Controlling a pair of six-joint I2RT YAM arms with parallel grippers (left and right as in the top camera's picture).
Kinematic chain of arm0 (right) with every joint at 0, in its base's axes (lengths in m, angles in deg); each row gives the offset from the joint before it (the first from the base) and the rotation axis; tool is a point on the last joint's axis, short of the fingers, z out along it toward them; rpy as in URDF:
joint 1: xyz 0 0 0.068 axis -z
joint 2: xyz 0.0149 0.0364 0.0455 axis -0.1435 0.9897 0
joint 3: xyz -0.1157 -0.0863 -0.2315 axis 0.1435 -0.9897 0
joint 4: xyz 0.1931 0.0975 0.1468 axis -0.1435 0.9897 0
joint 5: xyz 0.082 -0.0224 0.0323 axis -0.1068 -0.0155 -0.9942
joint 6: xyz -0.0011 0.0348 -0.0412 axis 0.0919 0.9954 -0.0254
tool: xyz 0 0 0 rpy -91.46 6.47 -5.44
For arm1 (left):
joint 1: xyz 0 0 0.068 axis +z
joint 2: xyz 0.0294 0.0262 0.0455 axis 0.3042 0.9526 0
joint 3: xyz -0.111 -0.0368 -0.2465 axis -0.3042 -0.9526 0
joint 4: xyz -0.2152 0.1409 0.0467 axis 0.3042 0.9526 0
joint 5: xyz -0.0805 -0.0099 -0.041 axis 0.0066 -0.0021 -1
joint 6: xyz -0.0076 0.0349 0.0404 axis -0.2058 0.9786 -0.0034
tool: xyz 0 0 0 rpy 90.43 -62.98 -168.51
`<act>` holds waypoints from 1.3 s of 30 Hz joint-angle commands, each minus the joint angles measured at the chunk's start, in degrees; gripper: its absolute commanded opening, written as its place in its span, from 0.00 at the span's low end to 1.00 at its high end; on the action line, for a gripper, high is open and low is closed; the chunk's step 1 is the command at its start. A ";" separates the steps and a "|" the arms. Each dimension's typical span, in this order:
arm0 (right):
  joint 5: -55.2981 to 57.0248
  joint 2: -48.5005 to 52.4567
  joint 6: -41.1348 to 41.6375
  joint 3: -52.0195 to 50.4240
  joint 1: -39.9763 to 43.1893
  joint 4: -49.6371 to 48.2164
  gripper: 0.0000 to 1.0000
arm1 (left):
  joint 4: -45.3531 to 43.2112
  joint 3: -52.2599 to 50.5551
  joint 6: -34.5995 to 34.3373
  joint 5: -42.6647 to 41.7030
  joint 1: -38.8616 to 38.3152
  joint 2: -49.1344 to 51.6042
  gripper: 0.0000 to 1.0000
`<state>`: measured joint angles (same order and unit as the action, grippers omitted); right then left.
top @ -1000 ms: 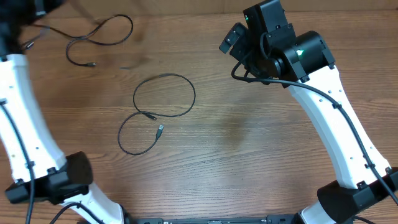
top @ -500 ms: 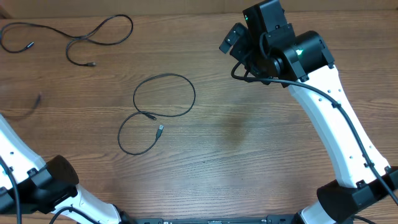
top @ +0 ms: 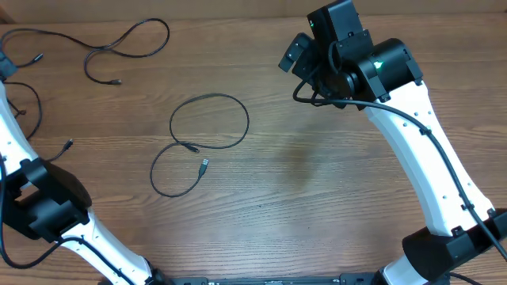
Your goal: Untangle cables
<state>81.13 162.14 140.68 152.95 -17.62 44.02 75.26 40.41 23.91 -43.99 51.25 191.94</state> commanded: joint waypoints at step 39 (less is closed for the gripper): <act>-1.03 0.94 -0.39 -0.07 0.11 0.15 1.00 | 3.67 -14.75 10.84 -23.96 0.37 9.77 0.04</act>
<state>80.69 162.80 140.51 152.95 -17.62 44.13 78.17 26.34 38.89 -58.17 51.25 201.51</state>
